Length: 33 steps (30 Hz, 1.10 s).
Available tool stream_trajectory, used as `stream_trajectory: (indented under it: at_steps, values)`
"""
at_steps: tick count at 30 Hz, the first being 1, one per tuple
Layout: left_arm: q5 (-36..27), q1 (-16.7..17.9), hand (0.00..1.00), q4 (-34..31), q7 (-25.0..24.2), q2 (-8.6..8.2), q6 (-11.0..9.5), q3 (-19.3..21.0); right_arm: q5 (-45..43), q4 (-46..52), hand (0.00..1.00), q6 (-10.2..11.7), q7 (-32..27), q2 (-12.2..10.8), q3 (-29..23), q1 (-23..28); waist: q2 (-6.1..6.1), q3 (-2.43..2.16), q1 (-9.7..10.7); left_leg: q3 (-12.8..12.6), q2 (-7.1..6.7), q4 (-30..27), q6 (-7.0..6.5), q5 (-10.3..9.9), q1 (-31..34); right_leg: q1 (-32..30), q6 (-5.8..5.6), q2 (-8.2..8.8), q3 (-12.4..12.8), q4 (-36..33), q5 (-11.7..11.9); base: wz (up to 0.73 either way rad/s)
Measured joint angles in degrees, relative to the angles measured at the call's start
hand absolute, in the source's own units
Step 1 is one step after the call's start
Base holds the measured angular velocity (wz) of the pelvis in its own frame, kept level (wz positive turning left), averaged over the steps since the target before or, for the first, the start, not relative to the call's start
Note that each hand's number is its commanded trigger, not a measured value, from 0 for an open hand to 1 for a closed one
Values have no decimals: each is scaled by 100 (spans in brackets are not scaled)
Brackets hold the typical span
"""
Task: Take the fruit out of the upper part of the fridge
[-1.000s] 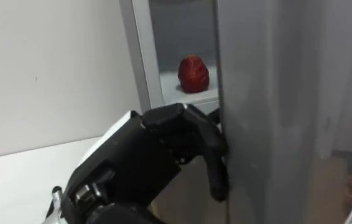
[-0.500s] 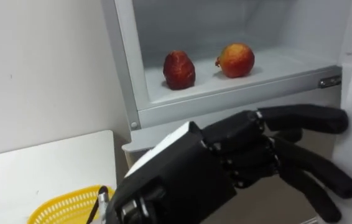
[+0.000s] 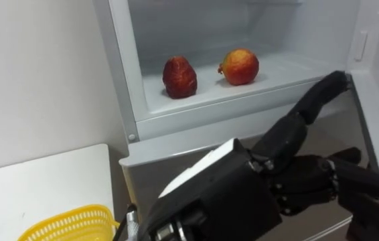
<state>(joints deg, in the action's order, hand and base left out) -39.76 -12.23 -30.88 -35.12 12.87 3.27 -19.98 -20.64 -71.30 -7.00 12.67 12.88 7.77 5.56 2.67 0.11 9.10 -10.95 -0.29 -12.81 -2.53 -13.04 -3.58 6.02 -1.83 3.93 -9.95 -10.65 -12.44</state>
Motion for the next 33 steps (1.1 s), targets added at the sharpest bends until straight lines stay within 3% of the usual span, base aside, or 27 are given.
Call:
stream_trajectory:
  at_steps: [7, 11, 21, 25, 33]
  values:
    - [389, -362, 0, 3, 76, -172, -7, -326, 1, -8, 0, 0, -60, 0, 10, -41, 9, 0, 6, 13, 0, -4, 0, 0, -8, 45, -2, -2, -11, 3, 10, 0]
    - [457, -418, 0, 5, 81, -268, -6, -507, 23, -51, 0, 1, -180, 2, 66, -143, 72, 14, 21, 13, 3, -4, 0, 0, -10, 77, 0, -3, -26, -2, 13, 0]
    - [449, -646, 0, 116, 77, -289, 22, -620, 127, -230, 0, -8, -190, -17, 358, -313, 116, 22, 63, 22, 15, -44, 1, -1, -11, 98, 4, 0, -95, 3, 14, 3]
    - [445, -704, 0, 116, 74, -300, 43, -737, 184, -261, 0, -8, -122, -17, 450, -377, 88, 41, 157, 11, 14, -45, 1, -1, 9, 72, 4, 0, -95, 13, 13, 0]
    - [451, -1181, 0, 164, 69, -366, 62, -1025, 244, -350, 0, -6, -146, -12, 450, -444, 80, 44, 386, 0, 13, -50, 1, -1, 92, -16, 3, -7, -48, 10, 20, -3]
